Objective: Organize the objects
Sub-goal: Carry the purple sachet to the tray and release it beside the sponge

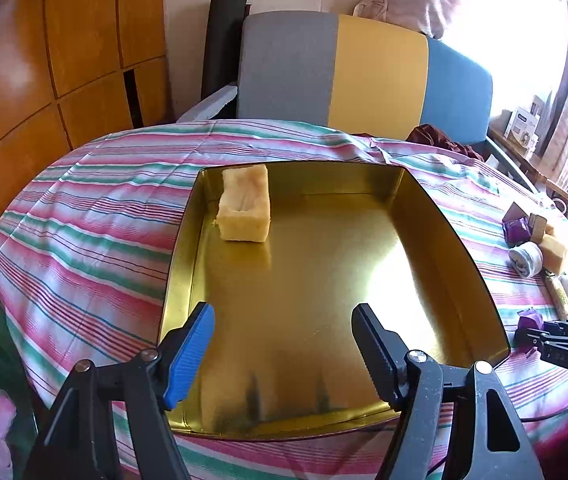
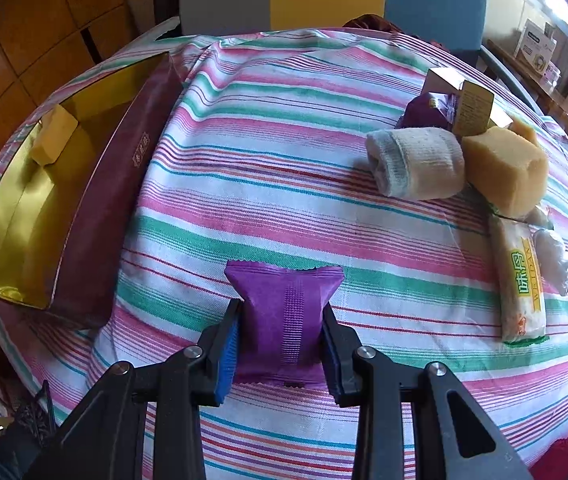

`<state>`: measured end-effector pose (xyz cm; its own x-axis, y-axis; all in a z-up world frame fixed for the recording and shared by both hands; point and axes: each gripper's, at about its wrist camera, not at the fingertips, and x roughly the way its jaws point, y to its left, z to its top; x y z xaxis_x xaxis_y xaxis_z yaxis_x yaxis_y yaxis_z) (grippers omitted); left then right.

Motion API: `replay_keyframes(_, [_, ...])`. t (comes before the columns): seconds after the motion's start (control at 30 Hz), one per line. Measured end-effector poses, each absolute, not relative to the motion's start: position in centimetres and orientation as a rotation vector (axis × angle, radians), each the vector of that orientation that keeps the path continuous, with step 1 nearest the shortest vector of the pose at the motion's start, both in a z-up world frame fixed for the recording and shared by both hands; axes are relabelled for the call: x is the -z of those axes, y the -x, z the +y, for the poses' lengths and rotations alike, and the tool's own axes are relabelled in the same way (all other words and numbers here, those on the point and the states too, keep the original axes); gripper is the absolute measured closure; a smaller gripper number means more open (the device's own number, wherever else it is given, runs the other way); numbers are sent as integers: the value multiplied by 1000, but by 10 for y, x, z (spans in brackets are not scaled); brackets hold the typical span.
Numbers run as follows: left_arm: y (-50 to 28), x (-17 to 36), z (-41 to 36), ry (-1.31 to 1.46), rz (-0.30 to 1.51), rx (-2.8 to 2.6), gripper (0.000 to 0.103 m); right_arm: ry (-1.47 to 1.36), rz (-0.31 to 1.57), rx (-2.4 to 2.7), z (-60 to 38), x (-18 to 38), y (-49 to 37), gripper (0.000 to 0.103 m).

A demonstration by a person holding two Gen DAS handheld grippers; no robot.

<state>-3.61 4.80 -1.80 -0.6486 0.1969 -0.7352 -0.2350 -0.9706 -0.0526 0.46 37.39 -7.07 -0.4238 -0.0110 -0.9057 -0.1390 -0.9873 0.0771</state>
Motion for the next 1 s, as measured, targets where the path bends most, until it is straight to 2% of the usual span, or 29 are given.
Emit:
replay_keyframes(0.27, [36,17,32,1186,42,-2669,31,1539,306,-2689,351,37,4,68])
replay_keyframes(0.47, [34,13,16,1186,7,-2679,31,1538,287,-2870,297,5,27,68])
replay_keyframes(0.67, [34,9,-22,1208,-27,-2752,31,1668,165,-2973,222,10,68,68])
replay_keyframes(1.0, [40,21,-76,1289,-152,-2831,31,1856,72,-2941,127,47,144,68])
